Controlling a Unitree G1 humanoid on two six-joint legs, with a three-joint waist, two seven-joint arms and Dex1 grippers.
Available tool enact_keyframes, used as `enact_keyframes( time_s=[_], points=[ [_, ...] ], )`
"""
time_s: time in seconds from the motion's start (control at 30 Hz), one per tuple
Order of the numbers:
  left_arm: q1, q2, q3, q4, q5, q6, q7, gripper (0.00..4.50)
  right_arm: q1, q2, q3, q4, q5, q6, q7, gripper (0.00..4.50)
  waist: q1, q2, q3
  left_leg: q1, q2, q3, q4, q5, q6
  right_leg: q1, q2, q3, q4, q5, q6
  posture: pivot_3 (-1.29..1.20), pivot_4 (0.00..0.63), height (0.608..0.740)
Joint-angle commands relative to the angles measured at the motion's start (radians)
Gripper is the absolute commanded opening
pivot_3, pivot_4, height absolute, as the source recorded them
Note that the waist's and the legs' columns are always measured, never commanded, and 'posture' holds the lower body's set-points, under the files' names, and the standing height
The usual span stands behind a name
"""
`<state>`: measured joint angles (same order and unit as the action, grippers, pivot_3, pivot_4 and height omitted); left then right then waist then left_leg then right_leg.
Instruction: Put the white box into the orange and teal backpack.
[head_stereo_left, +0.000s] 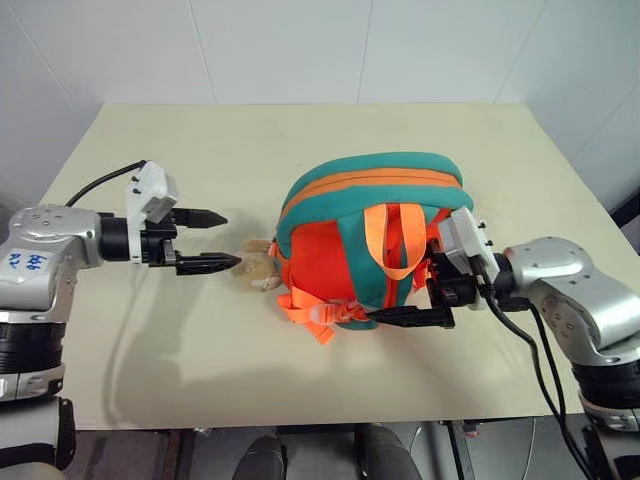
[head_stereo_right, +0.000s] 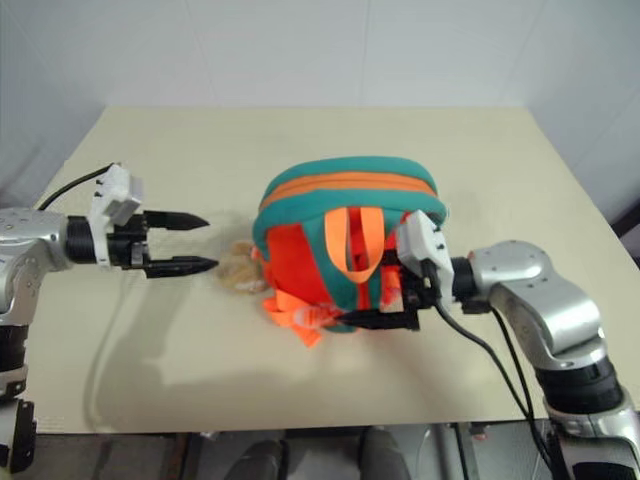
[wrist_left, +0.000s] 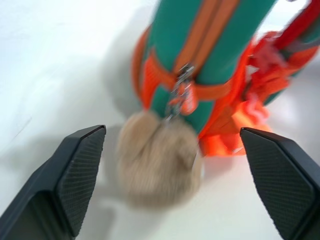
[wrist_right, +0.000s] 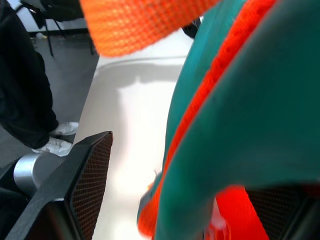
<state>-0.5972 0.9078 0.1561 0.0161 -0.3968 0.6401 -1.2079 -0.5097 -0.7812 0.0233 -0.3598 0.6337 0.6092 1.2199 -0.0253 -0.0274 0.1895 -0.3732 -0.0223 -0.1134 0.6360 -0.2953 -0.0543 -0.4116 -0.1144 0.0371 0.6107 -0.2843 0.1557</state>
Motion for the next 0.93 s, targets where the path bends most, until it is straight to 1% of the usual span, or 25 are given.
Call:
enact_keyframes(
  time_s=[0.03,0.13,0.27,0.33,0.4,0.47,0.53,0.63,0.73,0.83,0.93],
  points=[
    [0.02,0.033,0.081,0.006,-0.024,-0.06,0.009,4.48,0.026,-0.055,-0.071,-0.039,0.024,0.003,0.001,4.5,0.001,0.0,0.0,0.0,0.0,0.0,0.0,0.0,0.0,0.0,0.0,0.0,0.0,0.0,0.0,0.0,0.15,0.74],
    [0.052,0.038,0.149,0.048,-0.036,-0.129,0.007,4.48,0.073,-0.125,-0.123,-0.025,0.005,-0.017,0.02,4.5,0.003,0.0,0.0,0.0,0.0,0.0,0.0,0.0,0.0,0.0,0.0,0.0,0.0,0.0,0.0,0.0,0.15,0.74],
    [0.087,-0.002,0.244,0.094,-0.077,-0.266,0.001,4.48,0.135,-0.214,-0.201,0.037,-0.04,-0.069,0.042,4.5,0.003,0.0,0.0,0.0,0.0,0.001,-0.001,0.0,0.0,0.0,0.0,0.0,-0.002,0.0,0.0,0.0,0.15,0.74],
    [0.108,-0.021,0.288,0.117,-0.104,-0.314,-0.003,4.48,0.172,-0.254,-0.241,0.092,-0.079,-0.117,0.059,4.5,0.003,0.0,0.0,0.0,0.0,0.002,-0.001,0.0,0.0,0.0,-0.001,0.0,-0.002,0.0,0.0,0.0,0.15,0.74],
    [0.127,-0.056,0.352,0.129,-0.179,-0.336,-0.029,4.48,0.216,-0.291,-0.293,0.162,-0.119,-0.174,0.072,4.5,0.003,0.0,0.0,0.001,0.0,0.003,-0.001,-0.001,0.001,0.001,-0.001,0.0,-0.002,0.0,0.0,0.0,0.15,0.74],
    [0.156,-0.06,0.371,0.143,-0.201,-0.368,-0.069,4.48,0.248,-0.31,-0.349,0.236,-0.144,-0.225,0.069,4.5,0.002,0.0,0.0,0.001,0.0,0.003,-0.001,-0.001,0.001,0.001,-0.001,0.0,-0.002,0.0,0.0,0.0,0.15,0.74],
    [0.187,-0.049,0.371,0.183,-0.196,-0.412,-0.12,4.48,0.262,-0.304,-0.405,0.298,-0.155,-0.266,0.049,4.5,0.002,0.0,0.0,0.001,0.0,0.003,-0.001,-0.001,0.001,0.001,-0.001,0.0,-0.002,0.0,0.0,0.0,0.15,0.74],
    [0.219,-0.026,0.374,0.271,-0.205,-0.465,-0.228,4.48,0.276,-0.267,-0.482,0.347,-0.13,-0.299,0.022,4.5,-0.002,0.0,0.0,0.002,0.0,0.004,-0.001,-0.001,0.001,0.001,-0.001,0.001,-0.003,0.0,0.0,0.0,0.15,0.74],
    [0.238,-0.01,0.376,0.311,-0.203,-0.494,-0.265,4.48,0.306,-0.237,-0.531,0.37,-0.109,-0.339,0.033,4.5,-0.003,0.0,0.0,0.003,0.002,0.005,-0.001,-0.001,0.001,0.001,0.0,0.001,-0.004,0.0,-0.001,0.0,0.15,0.74],
    [0.253,0.005,0.386,0.323,-0.214,-0.492,-0.28,4.48,0.321,-0.217,-0.561,0.373,-0.085,-0.365,0.049,4.5,-0.002,0.0,0.0,0.004,0.002,0.005,0.0,-0.001,0.001,0.001,-0.001,0.001,-0.004,0.001,-0.001,0.0,0.15,0.74],
    [0.249,0.022,0.389,0.333,-0.208,-0.498,-0.275,4.48,0.305,-0.208,-0.546,0.382,-0.075,-0.387,0.055,4.5,-0.002,0.0,0.0,0.004,0.001,0.005,0.0,-0.001,0.001,0.002,-0.001,0.001,-0.003,0.001,-0.001,0.0,0.15,0.74]
  ],
)
